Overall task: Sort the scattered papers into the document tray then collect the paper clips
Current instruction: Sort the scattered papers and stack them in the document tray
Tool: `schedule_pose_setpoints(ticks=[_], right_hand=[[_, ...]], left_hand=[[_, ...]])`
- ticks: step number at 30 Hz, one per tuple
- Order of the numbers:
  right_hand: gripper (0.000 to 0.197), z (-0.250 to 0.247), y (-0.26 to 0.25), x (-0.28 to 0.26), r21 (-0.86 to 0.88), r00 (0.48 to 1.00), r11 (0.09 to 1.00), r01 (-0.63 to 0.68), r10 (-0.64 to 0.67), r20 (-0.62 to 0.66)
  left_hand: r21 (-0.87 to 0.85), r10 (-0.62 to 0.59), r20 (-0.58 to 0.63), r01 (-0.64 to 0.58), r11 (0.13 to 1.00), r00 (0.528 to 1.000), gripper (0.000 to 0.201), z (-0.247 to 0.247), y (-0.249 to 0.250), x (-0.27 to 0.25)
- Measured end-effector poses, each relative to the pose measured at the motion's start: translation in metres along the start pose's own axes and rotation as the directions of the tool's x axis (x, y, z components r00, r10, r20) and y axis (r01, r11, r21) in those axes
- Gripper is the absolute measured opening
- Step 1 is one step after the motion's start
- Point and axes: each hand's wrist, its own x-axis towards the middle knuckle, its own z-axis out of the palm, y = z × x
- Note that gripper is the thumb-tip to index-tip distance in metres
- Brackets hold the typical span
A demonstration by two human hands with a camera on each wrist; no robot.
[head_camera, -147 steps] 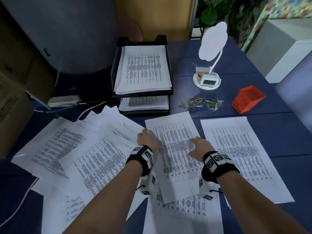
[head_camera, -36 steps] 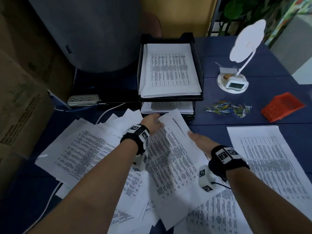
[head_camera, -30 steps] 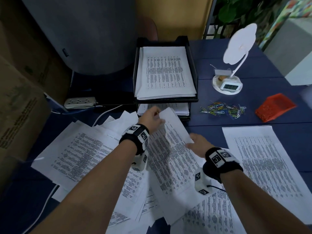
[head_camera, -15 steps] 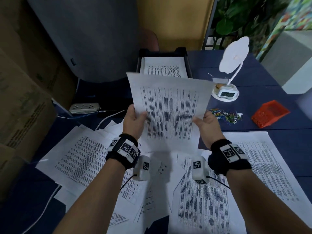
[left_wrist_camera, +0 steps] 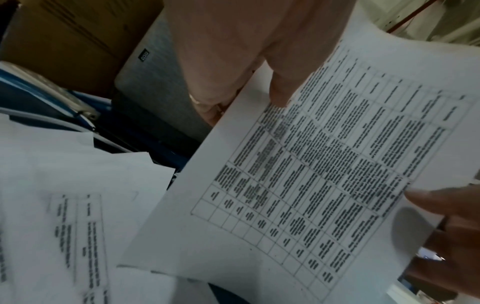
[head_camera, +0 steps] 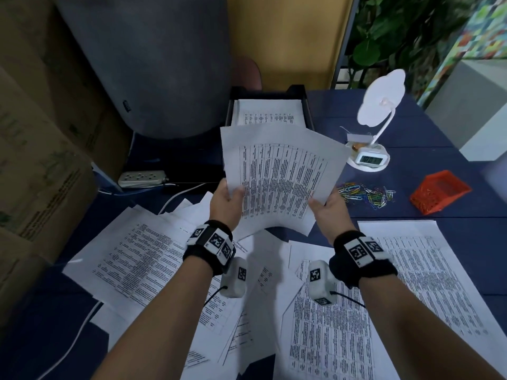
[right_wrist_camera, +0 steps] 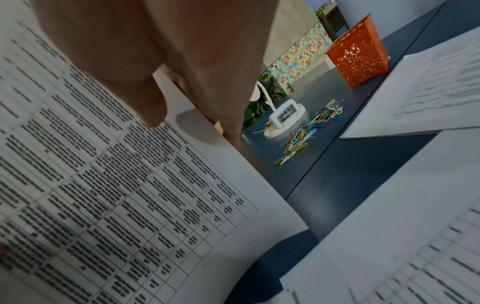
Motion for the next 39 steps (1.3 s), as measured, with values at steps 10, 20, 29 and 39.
schedule_pose_setpoints(ticks=[10,20,29,39], right_hand=[[0.029,-0.011,0.018,0.005,-0.014,0.938,0.944,-0.331,0.330,0.102],[0.028,0.006,-0.027,0.048,0.164,0.972,0.959,-0.233,0.224,0.070],[0.019,0.016,-0.042,0.092,-0.093,0.987,0.991,-0.092,0.078,-0.142],[0.026,0.017,-0.021,0.120,-0.633,0.992,0.774,-0.021,-0.063,-0.110]], left_hand=[[-0.041,-0.009,-0.085,0.006,0.999,0.996,0.005,-0.009,0.038,0.051],[0.340,-0.094,0.101,0.055,0.939,0.990,0.058,-0.010,0.041,0.056],[0.573,-0.058,0.241,-0.094,0.814,0.969,0.076,-0.006,0.044,0.092],[0.809,-0.036,0.236,-0.175,0.561,0.971,0.044,0.011,0.017,0.120]])
